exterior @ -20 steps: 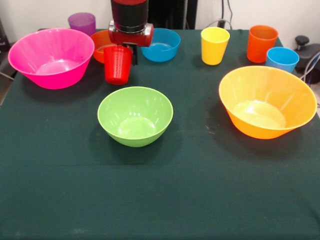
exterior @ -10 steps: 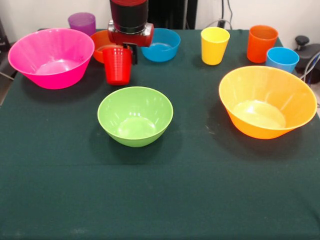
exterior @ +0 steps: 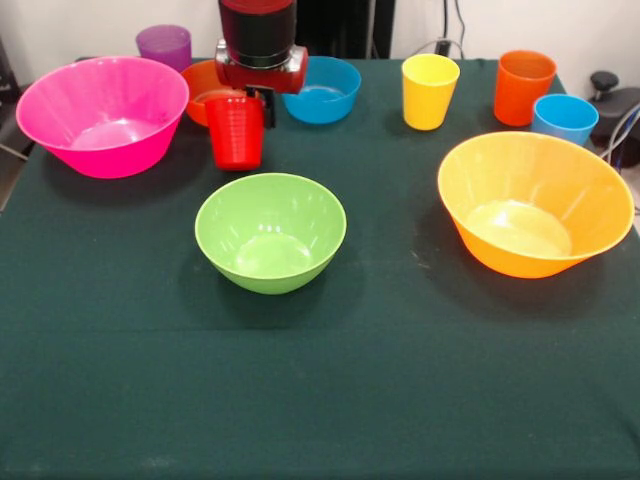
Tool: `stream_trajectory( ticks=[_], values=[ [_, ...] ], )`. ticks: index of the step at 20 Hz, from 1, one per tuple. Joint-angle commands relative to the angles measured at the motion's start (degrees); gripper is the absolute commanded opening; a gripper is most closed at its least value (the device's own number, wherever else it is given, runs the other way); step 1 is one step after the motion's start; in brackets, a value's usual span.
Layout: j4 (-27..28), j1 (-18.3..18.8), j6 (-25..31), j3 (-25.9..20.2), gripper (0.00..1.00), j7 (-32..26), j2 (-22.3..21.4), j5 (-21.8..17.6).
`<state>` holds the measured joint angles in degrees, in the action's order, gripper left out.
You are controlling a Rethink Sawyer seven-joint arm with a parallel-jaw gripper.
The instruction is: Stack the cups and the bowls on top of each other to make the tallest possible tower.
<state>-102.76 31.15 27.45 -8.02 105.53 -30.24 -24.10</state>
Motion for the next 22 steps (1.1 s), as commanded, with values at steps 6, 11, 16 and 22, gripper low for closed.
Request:
stream_trajectory(
  ticks=[6, 11, 16, 22],
  values=[
    [3.69, -1.79, 8.19, -6.38, 0.0, -0.96, -1.88, 3.13],
    [3.54, -2.62, 9.79, -6.28, 0.0, -0.64, -3.77, 3.53],
    [4.99, -4.04, 13.93, -5.84, 0.0, -0.52, -4.61, 4.25],
    [7.36, -5.59, 18.4, -5.25, 0.0, -0.56, -4.79, 4.89]
  ],
)
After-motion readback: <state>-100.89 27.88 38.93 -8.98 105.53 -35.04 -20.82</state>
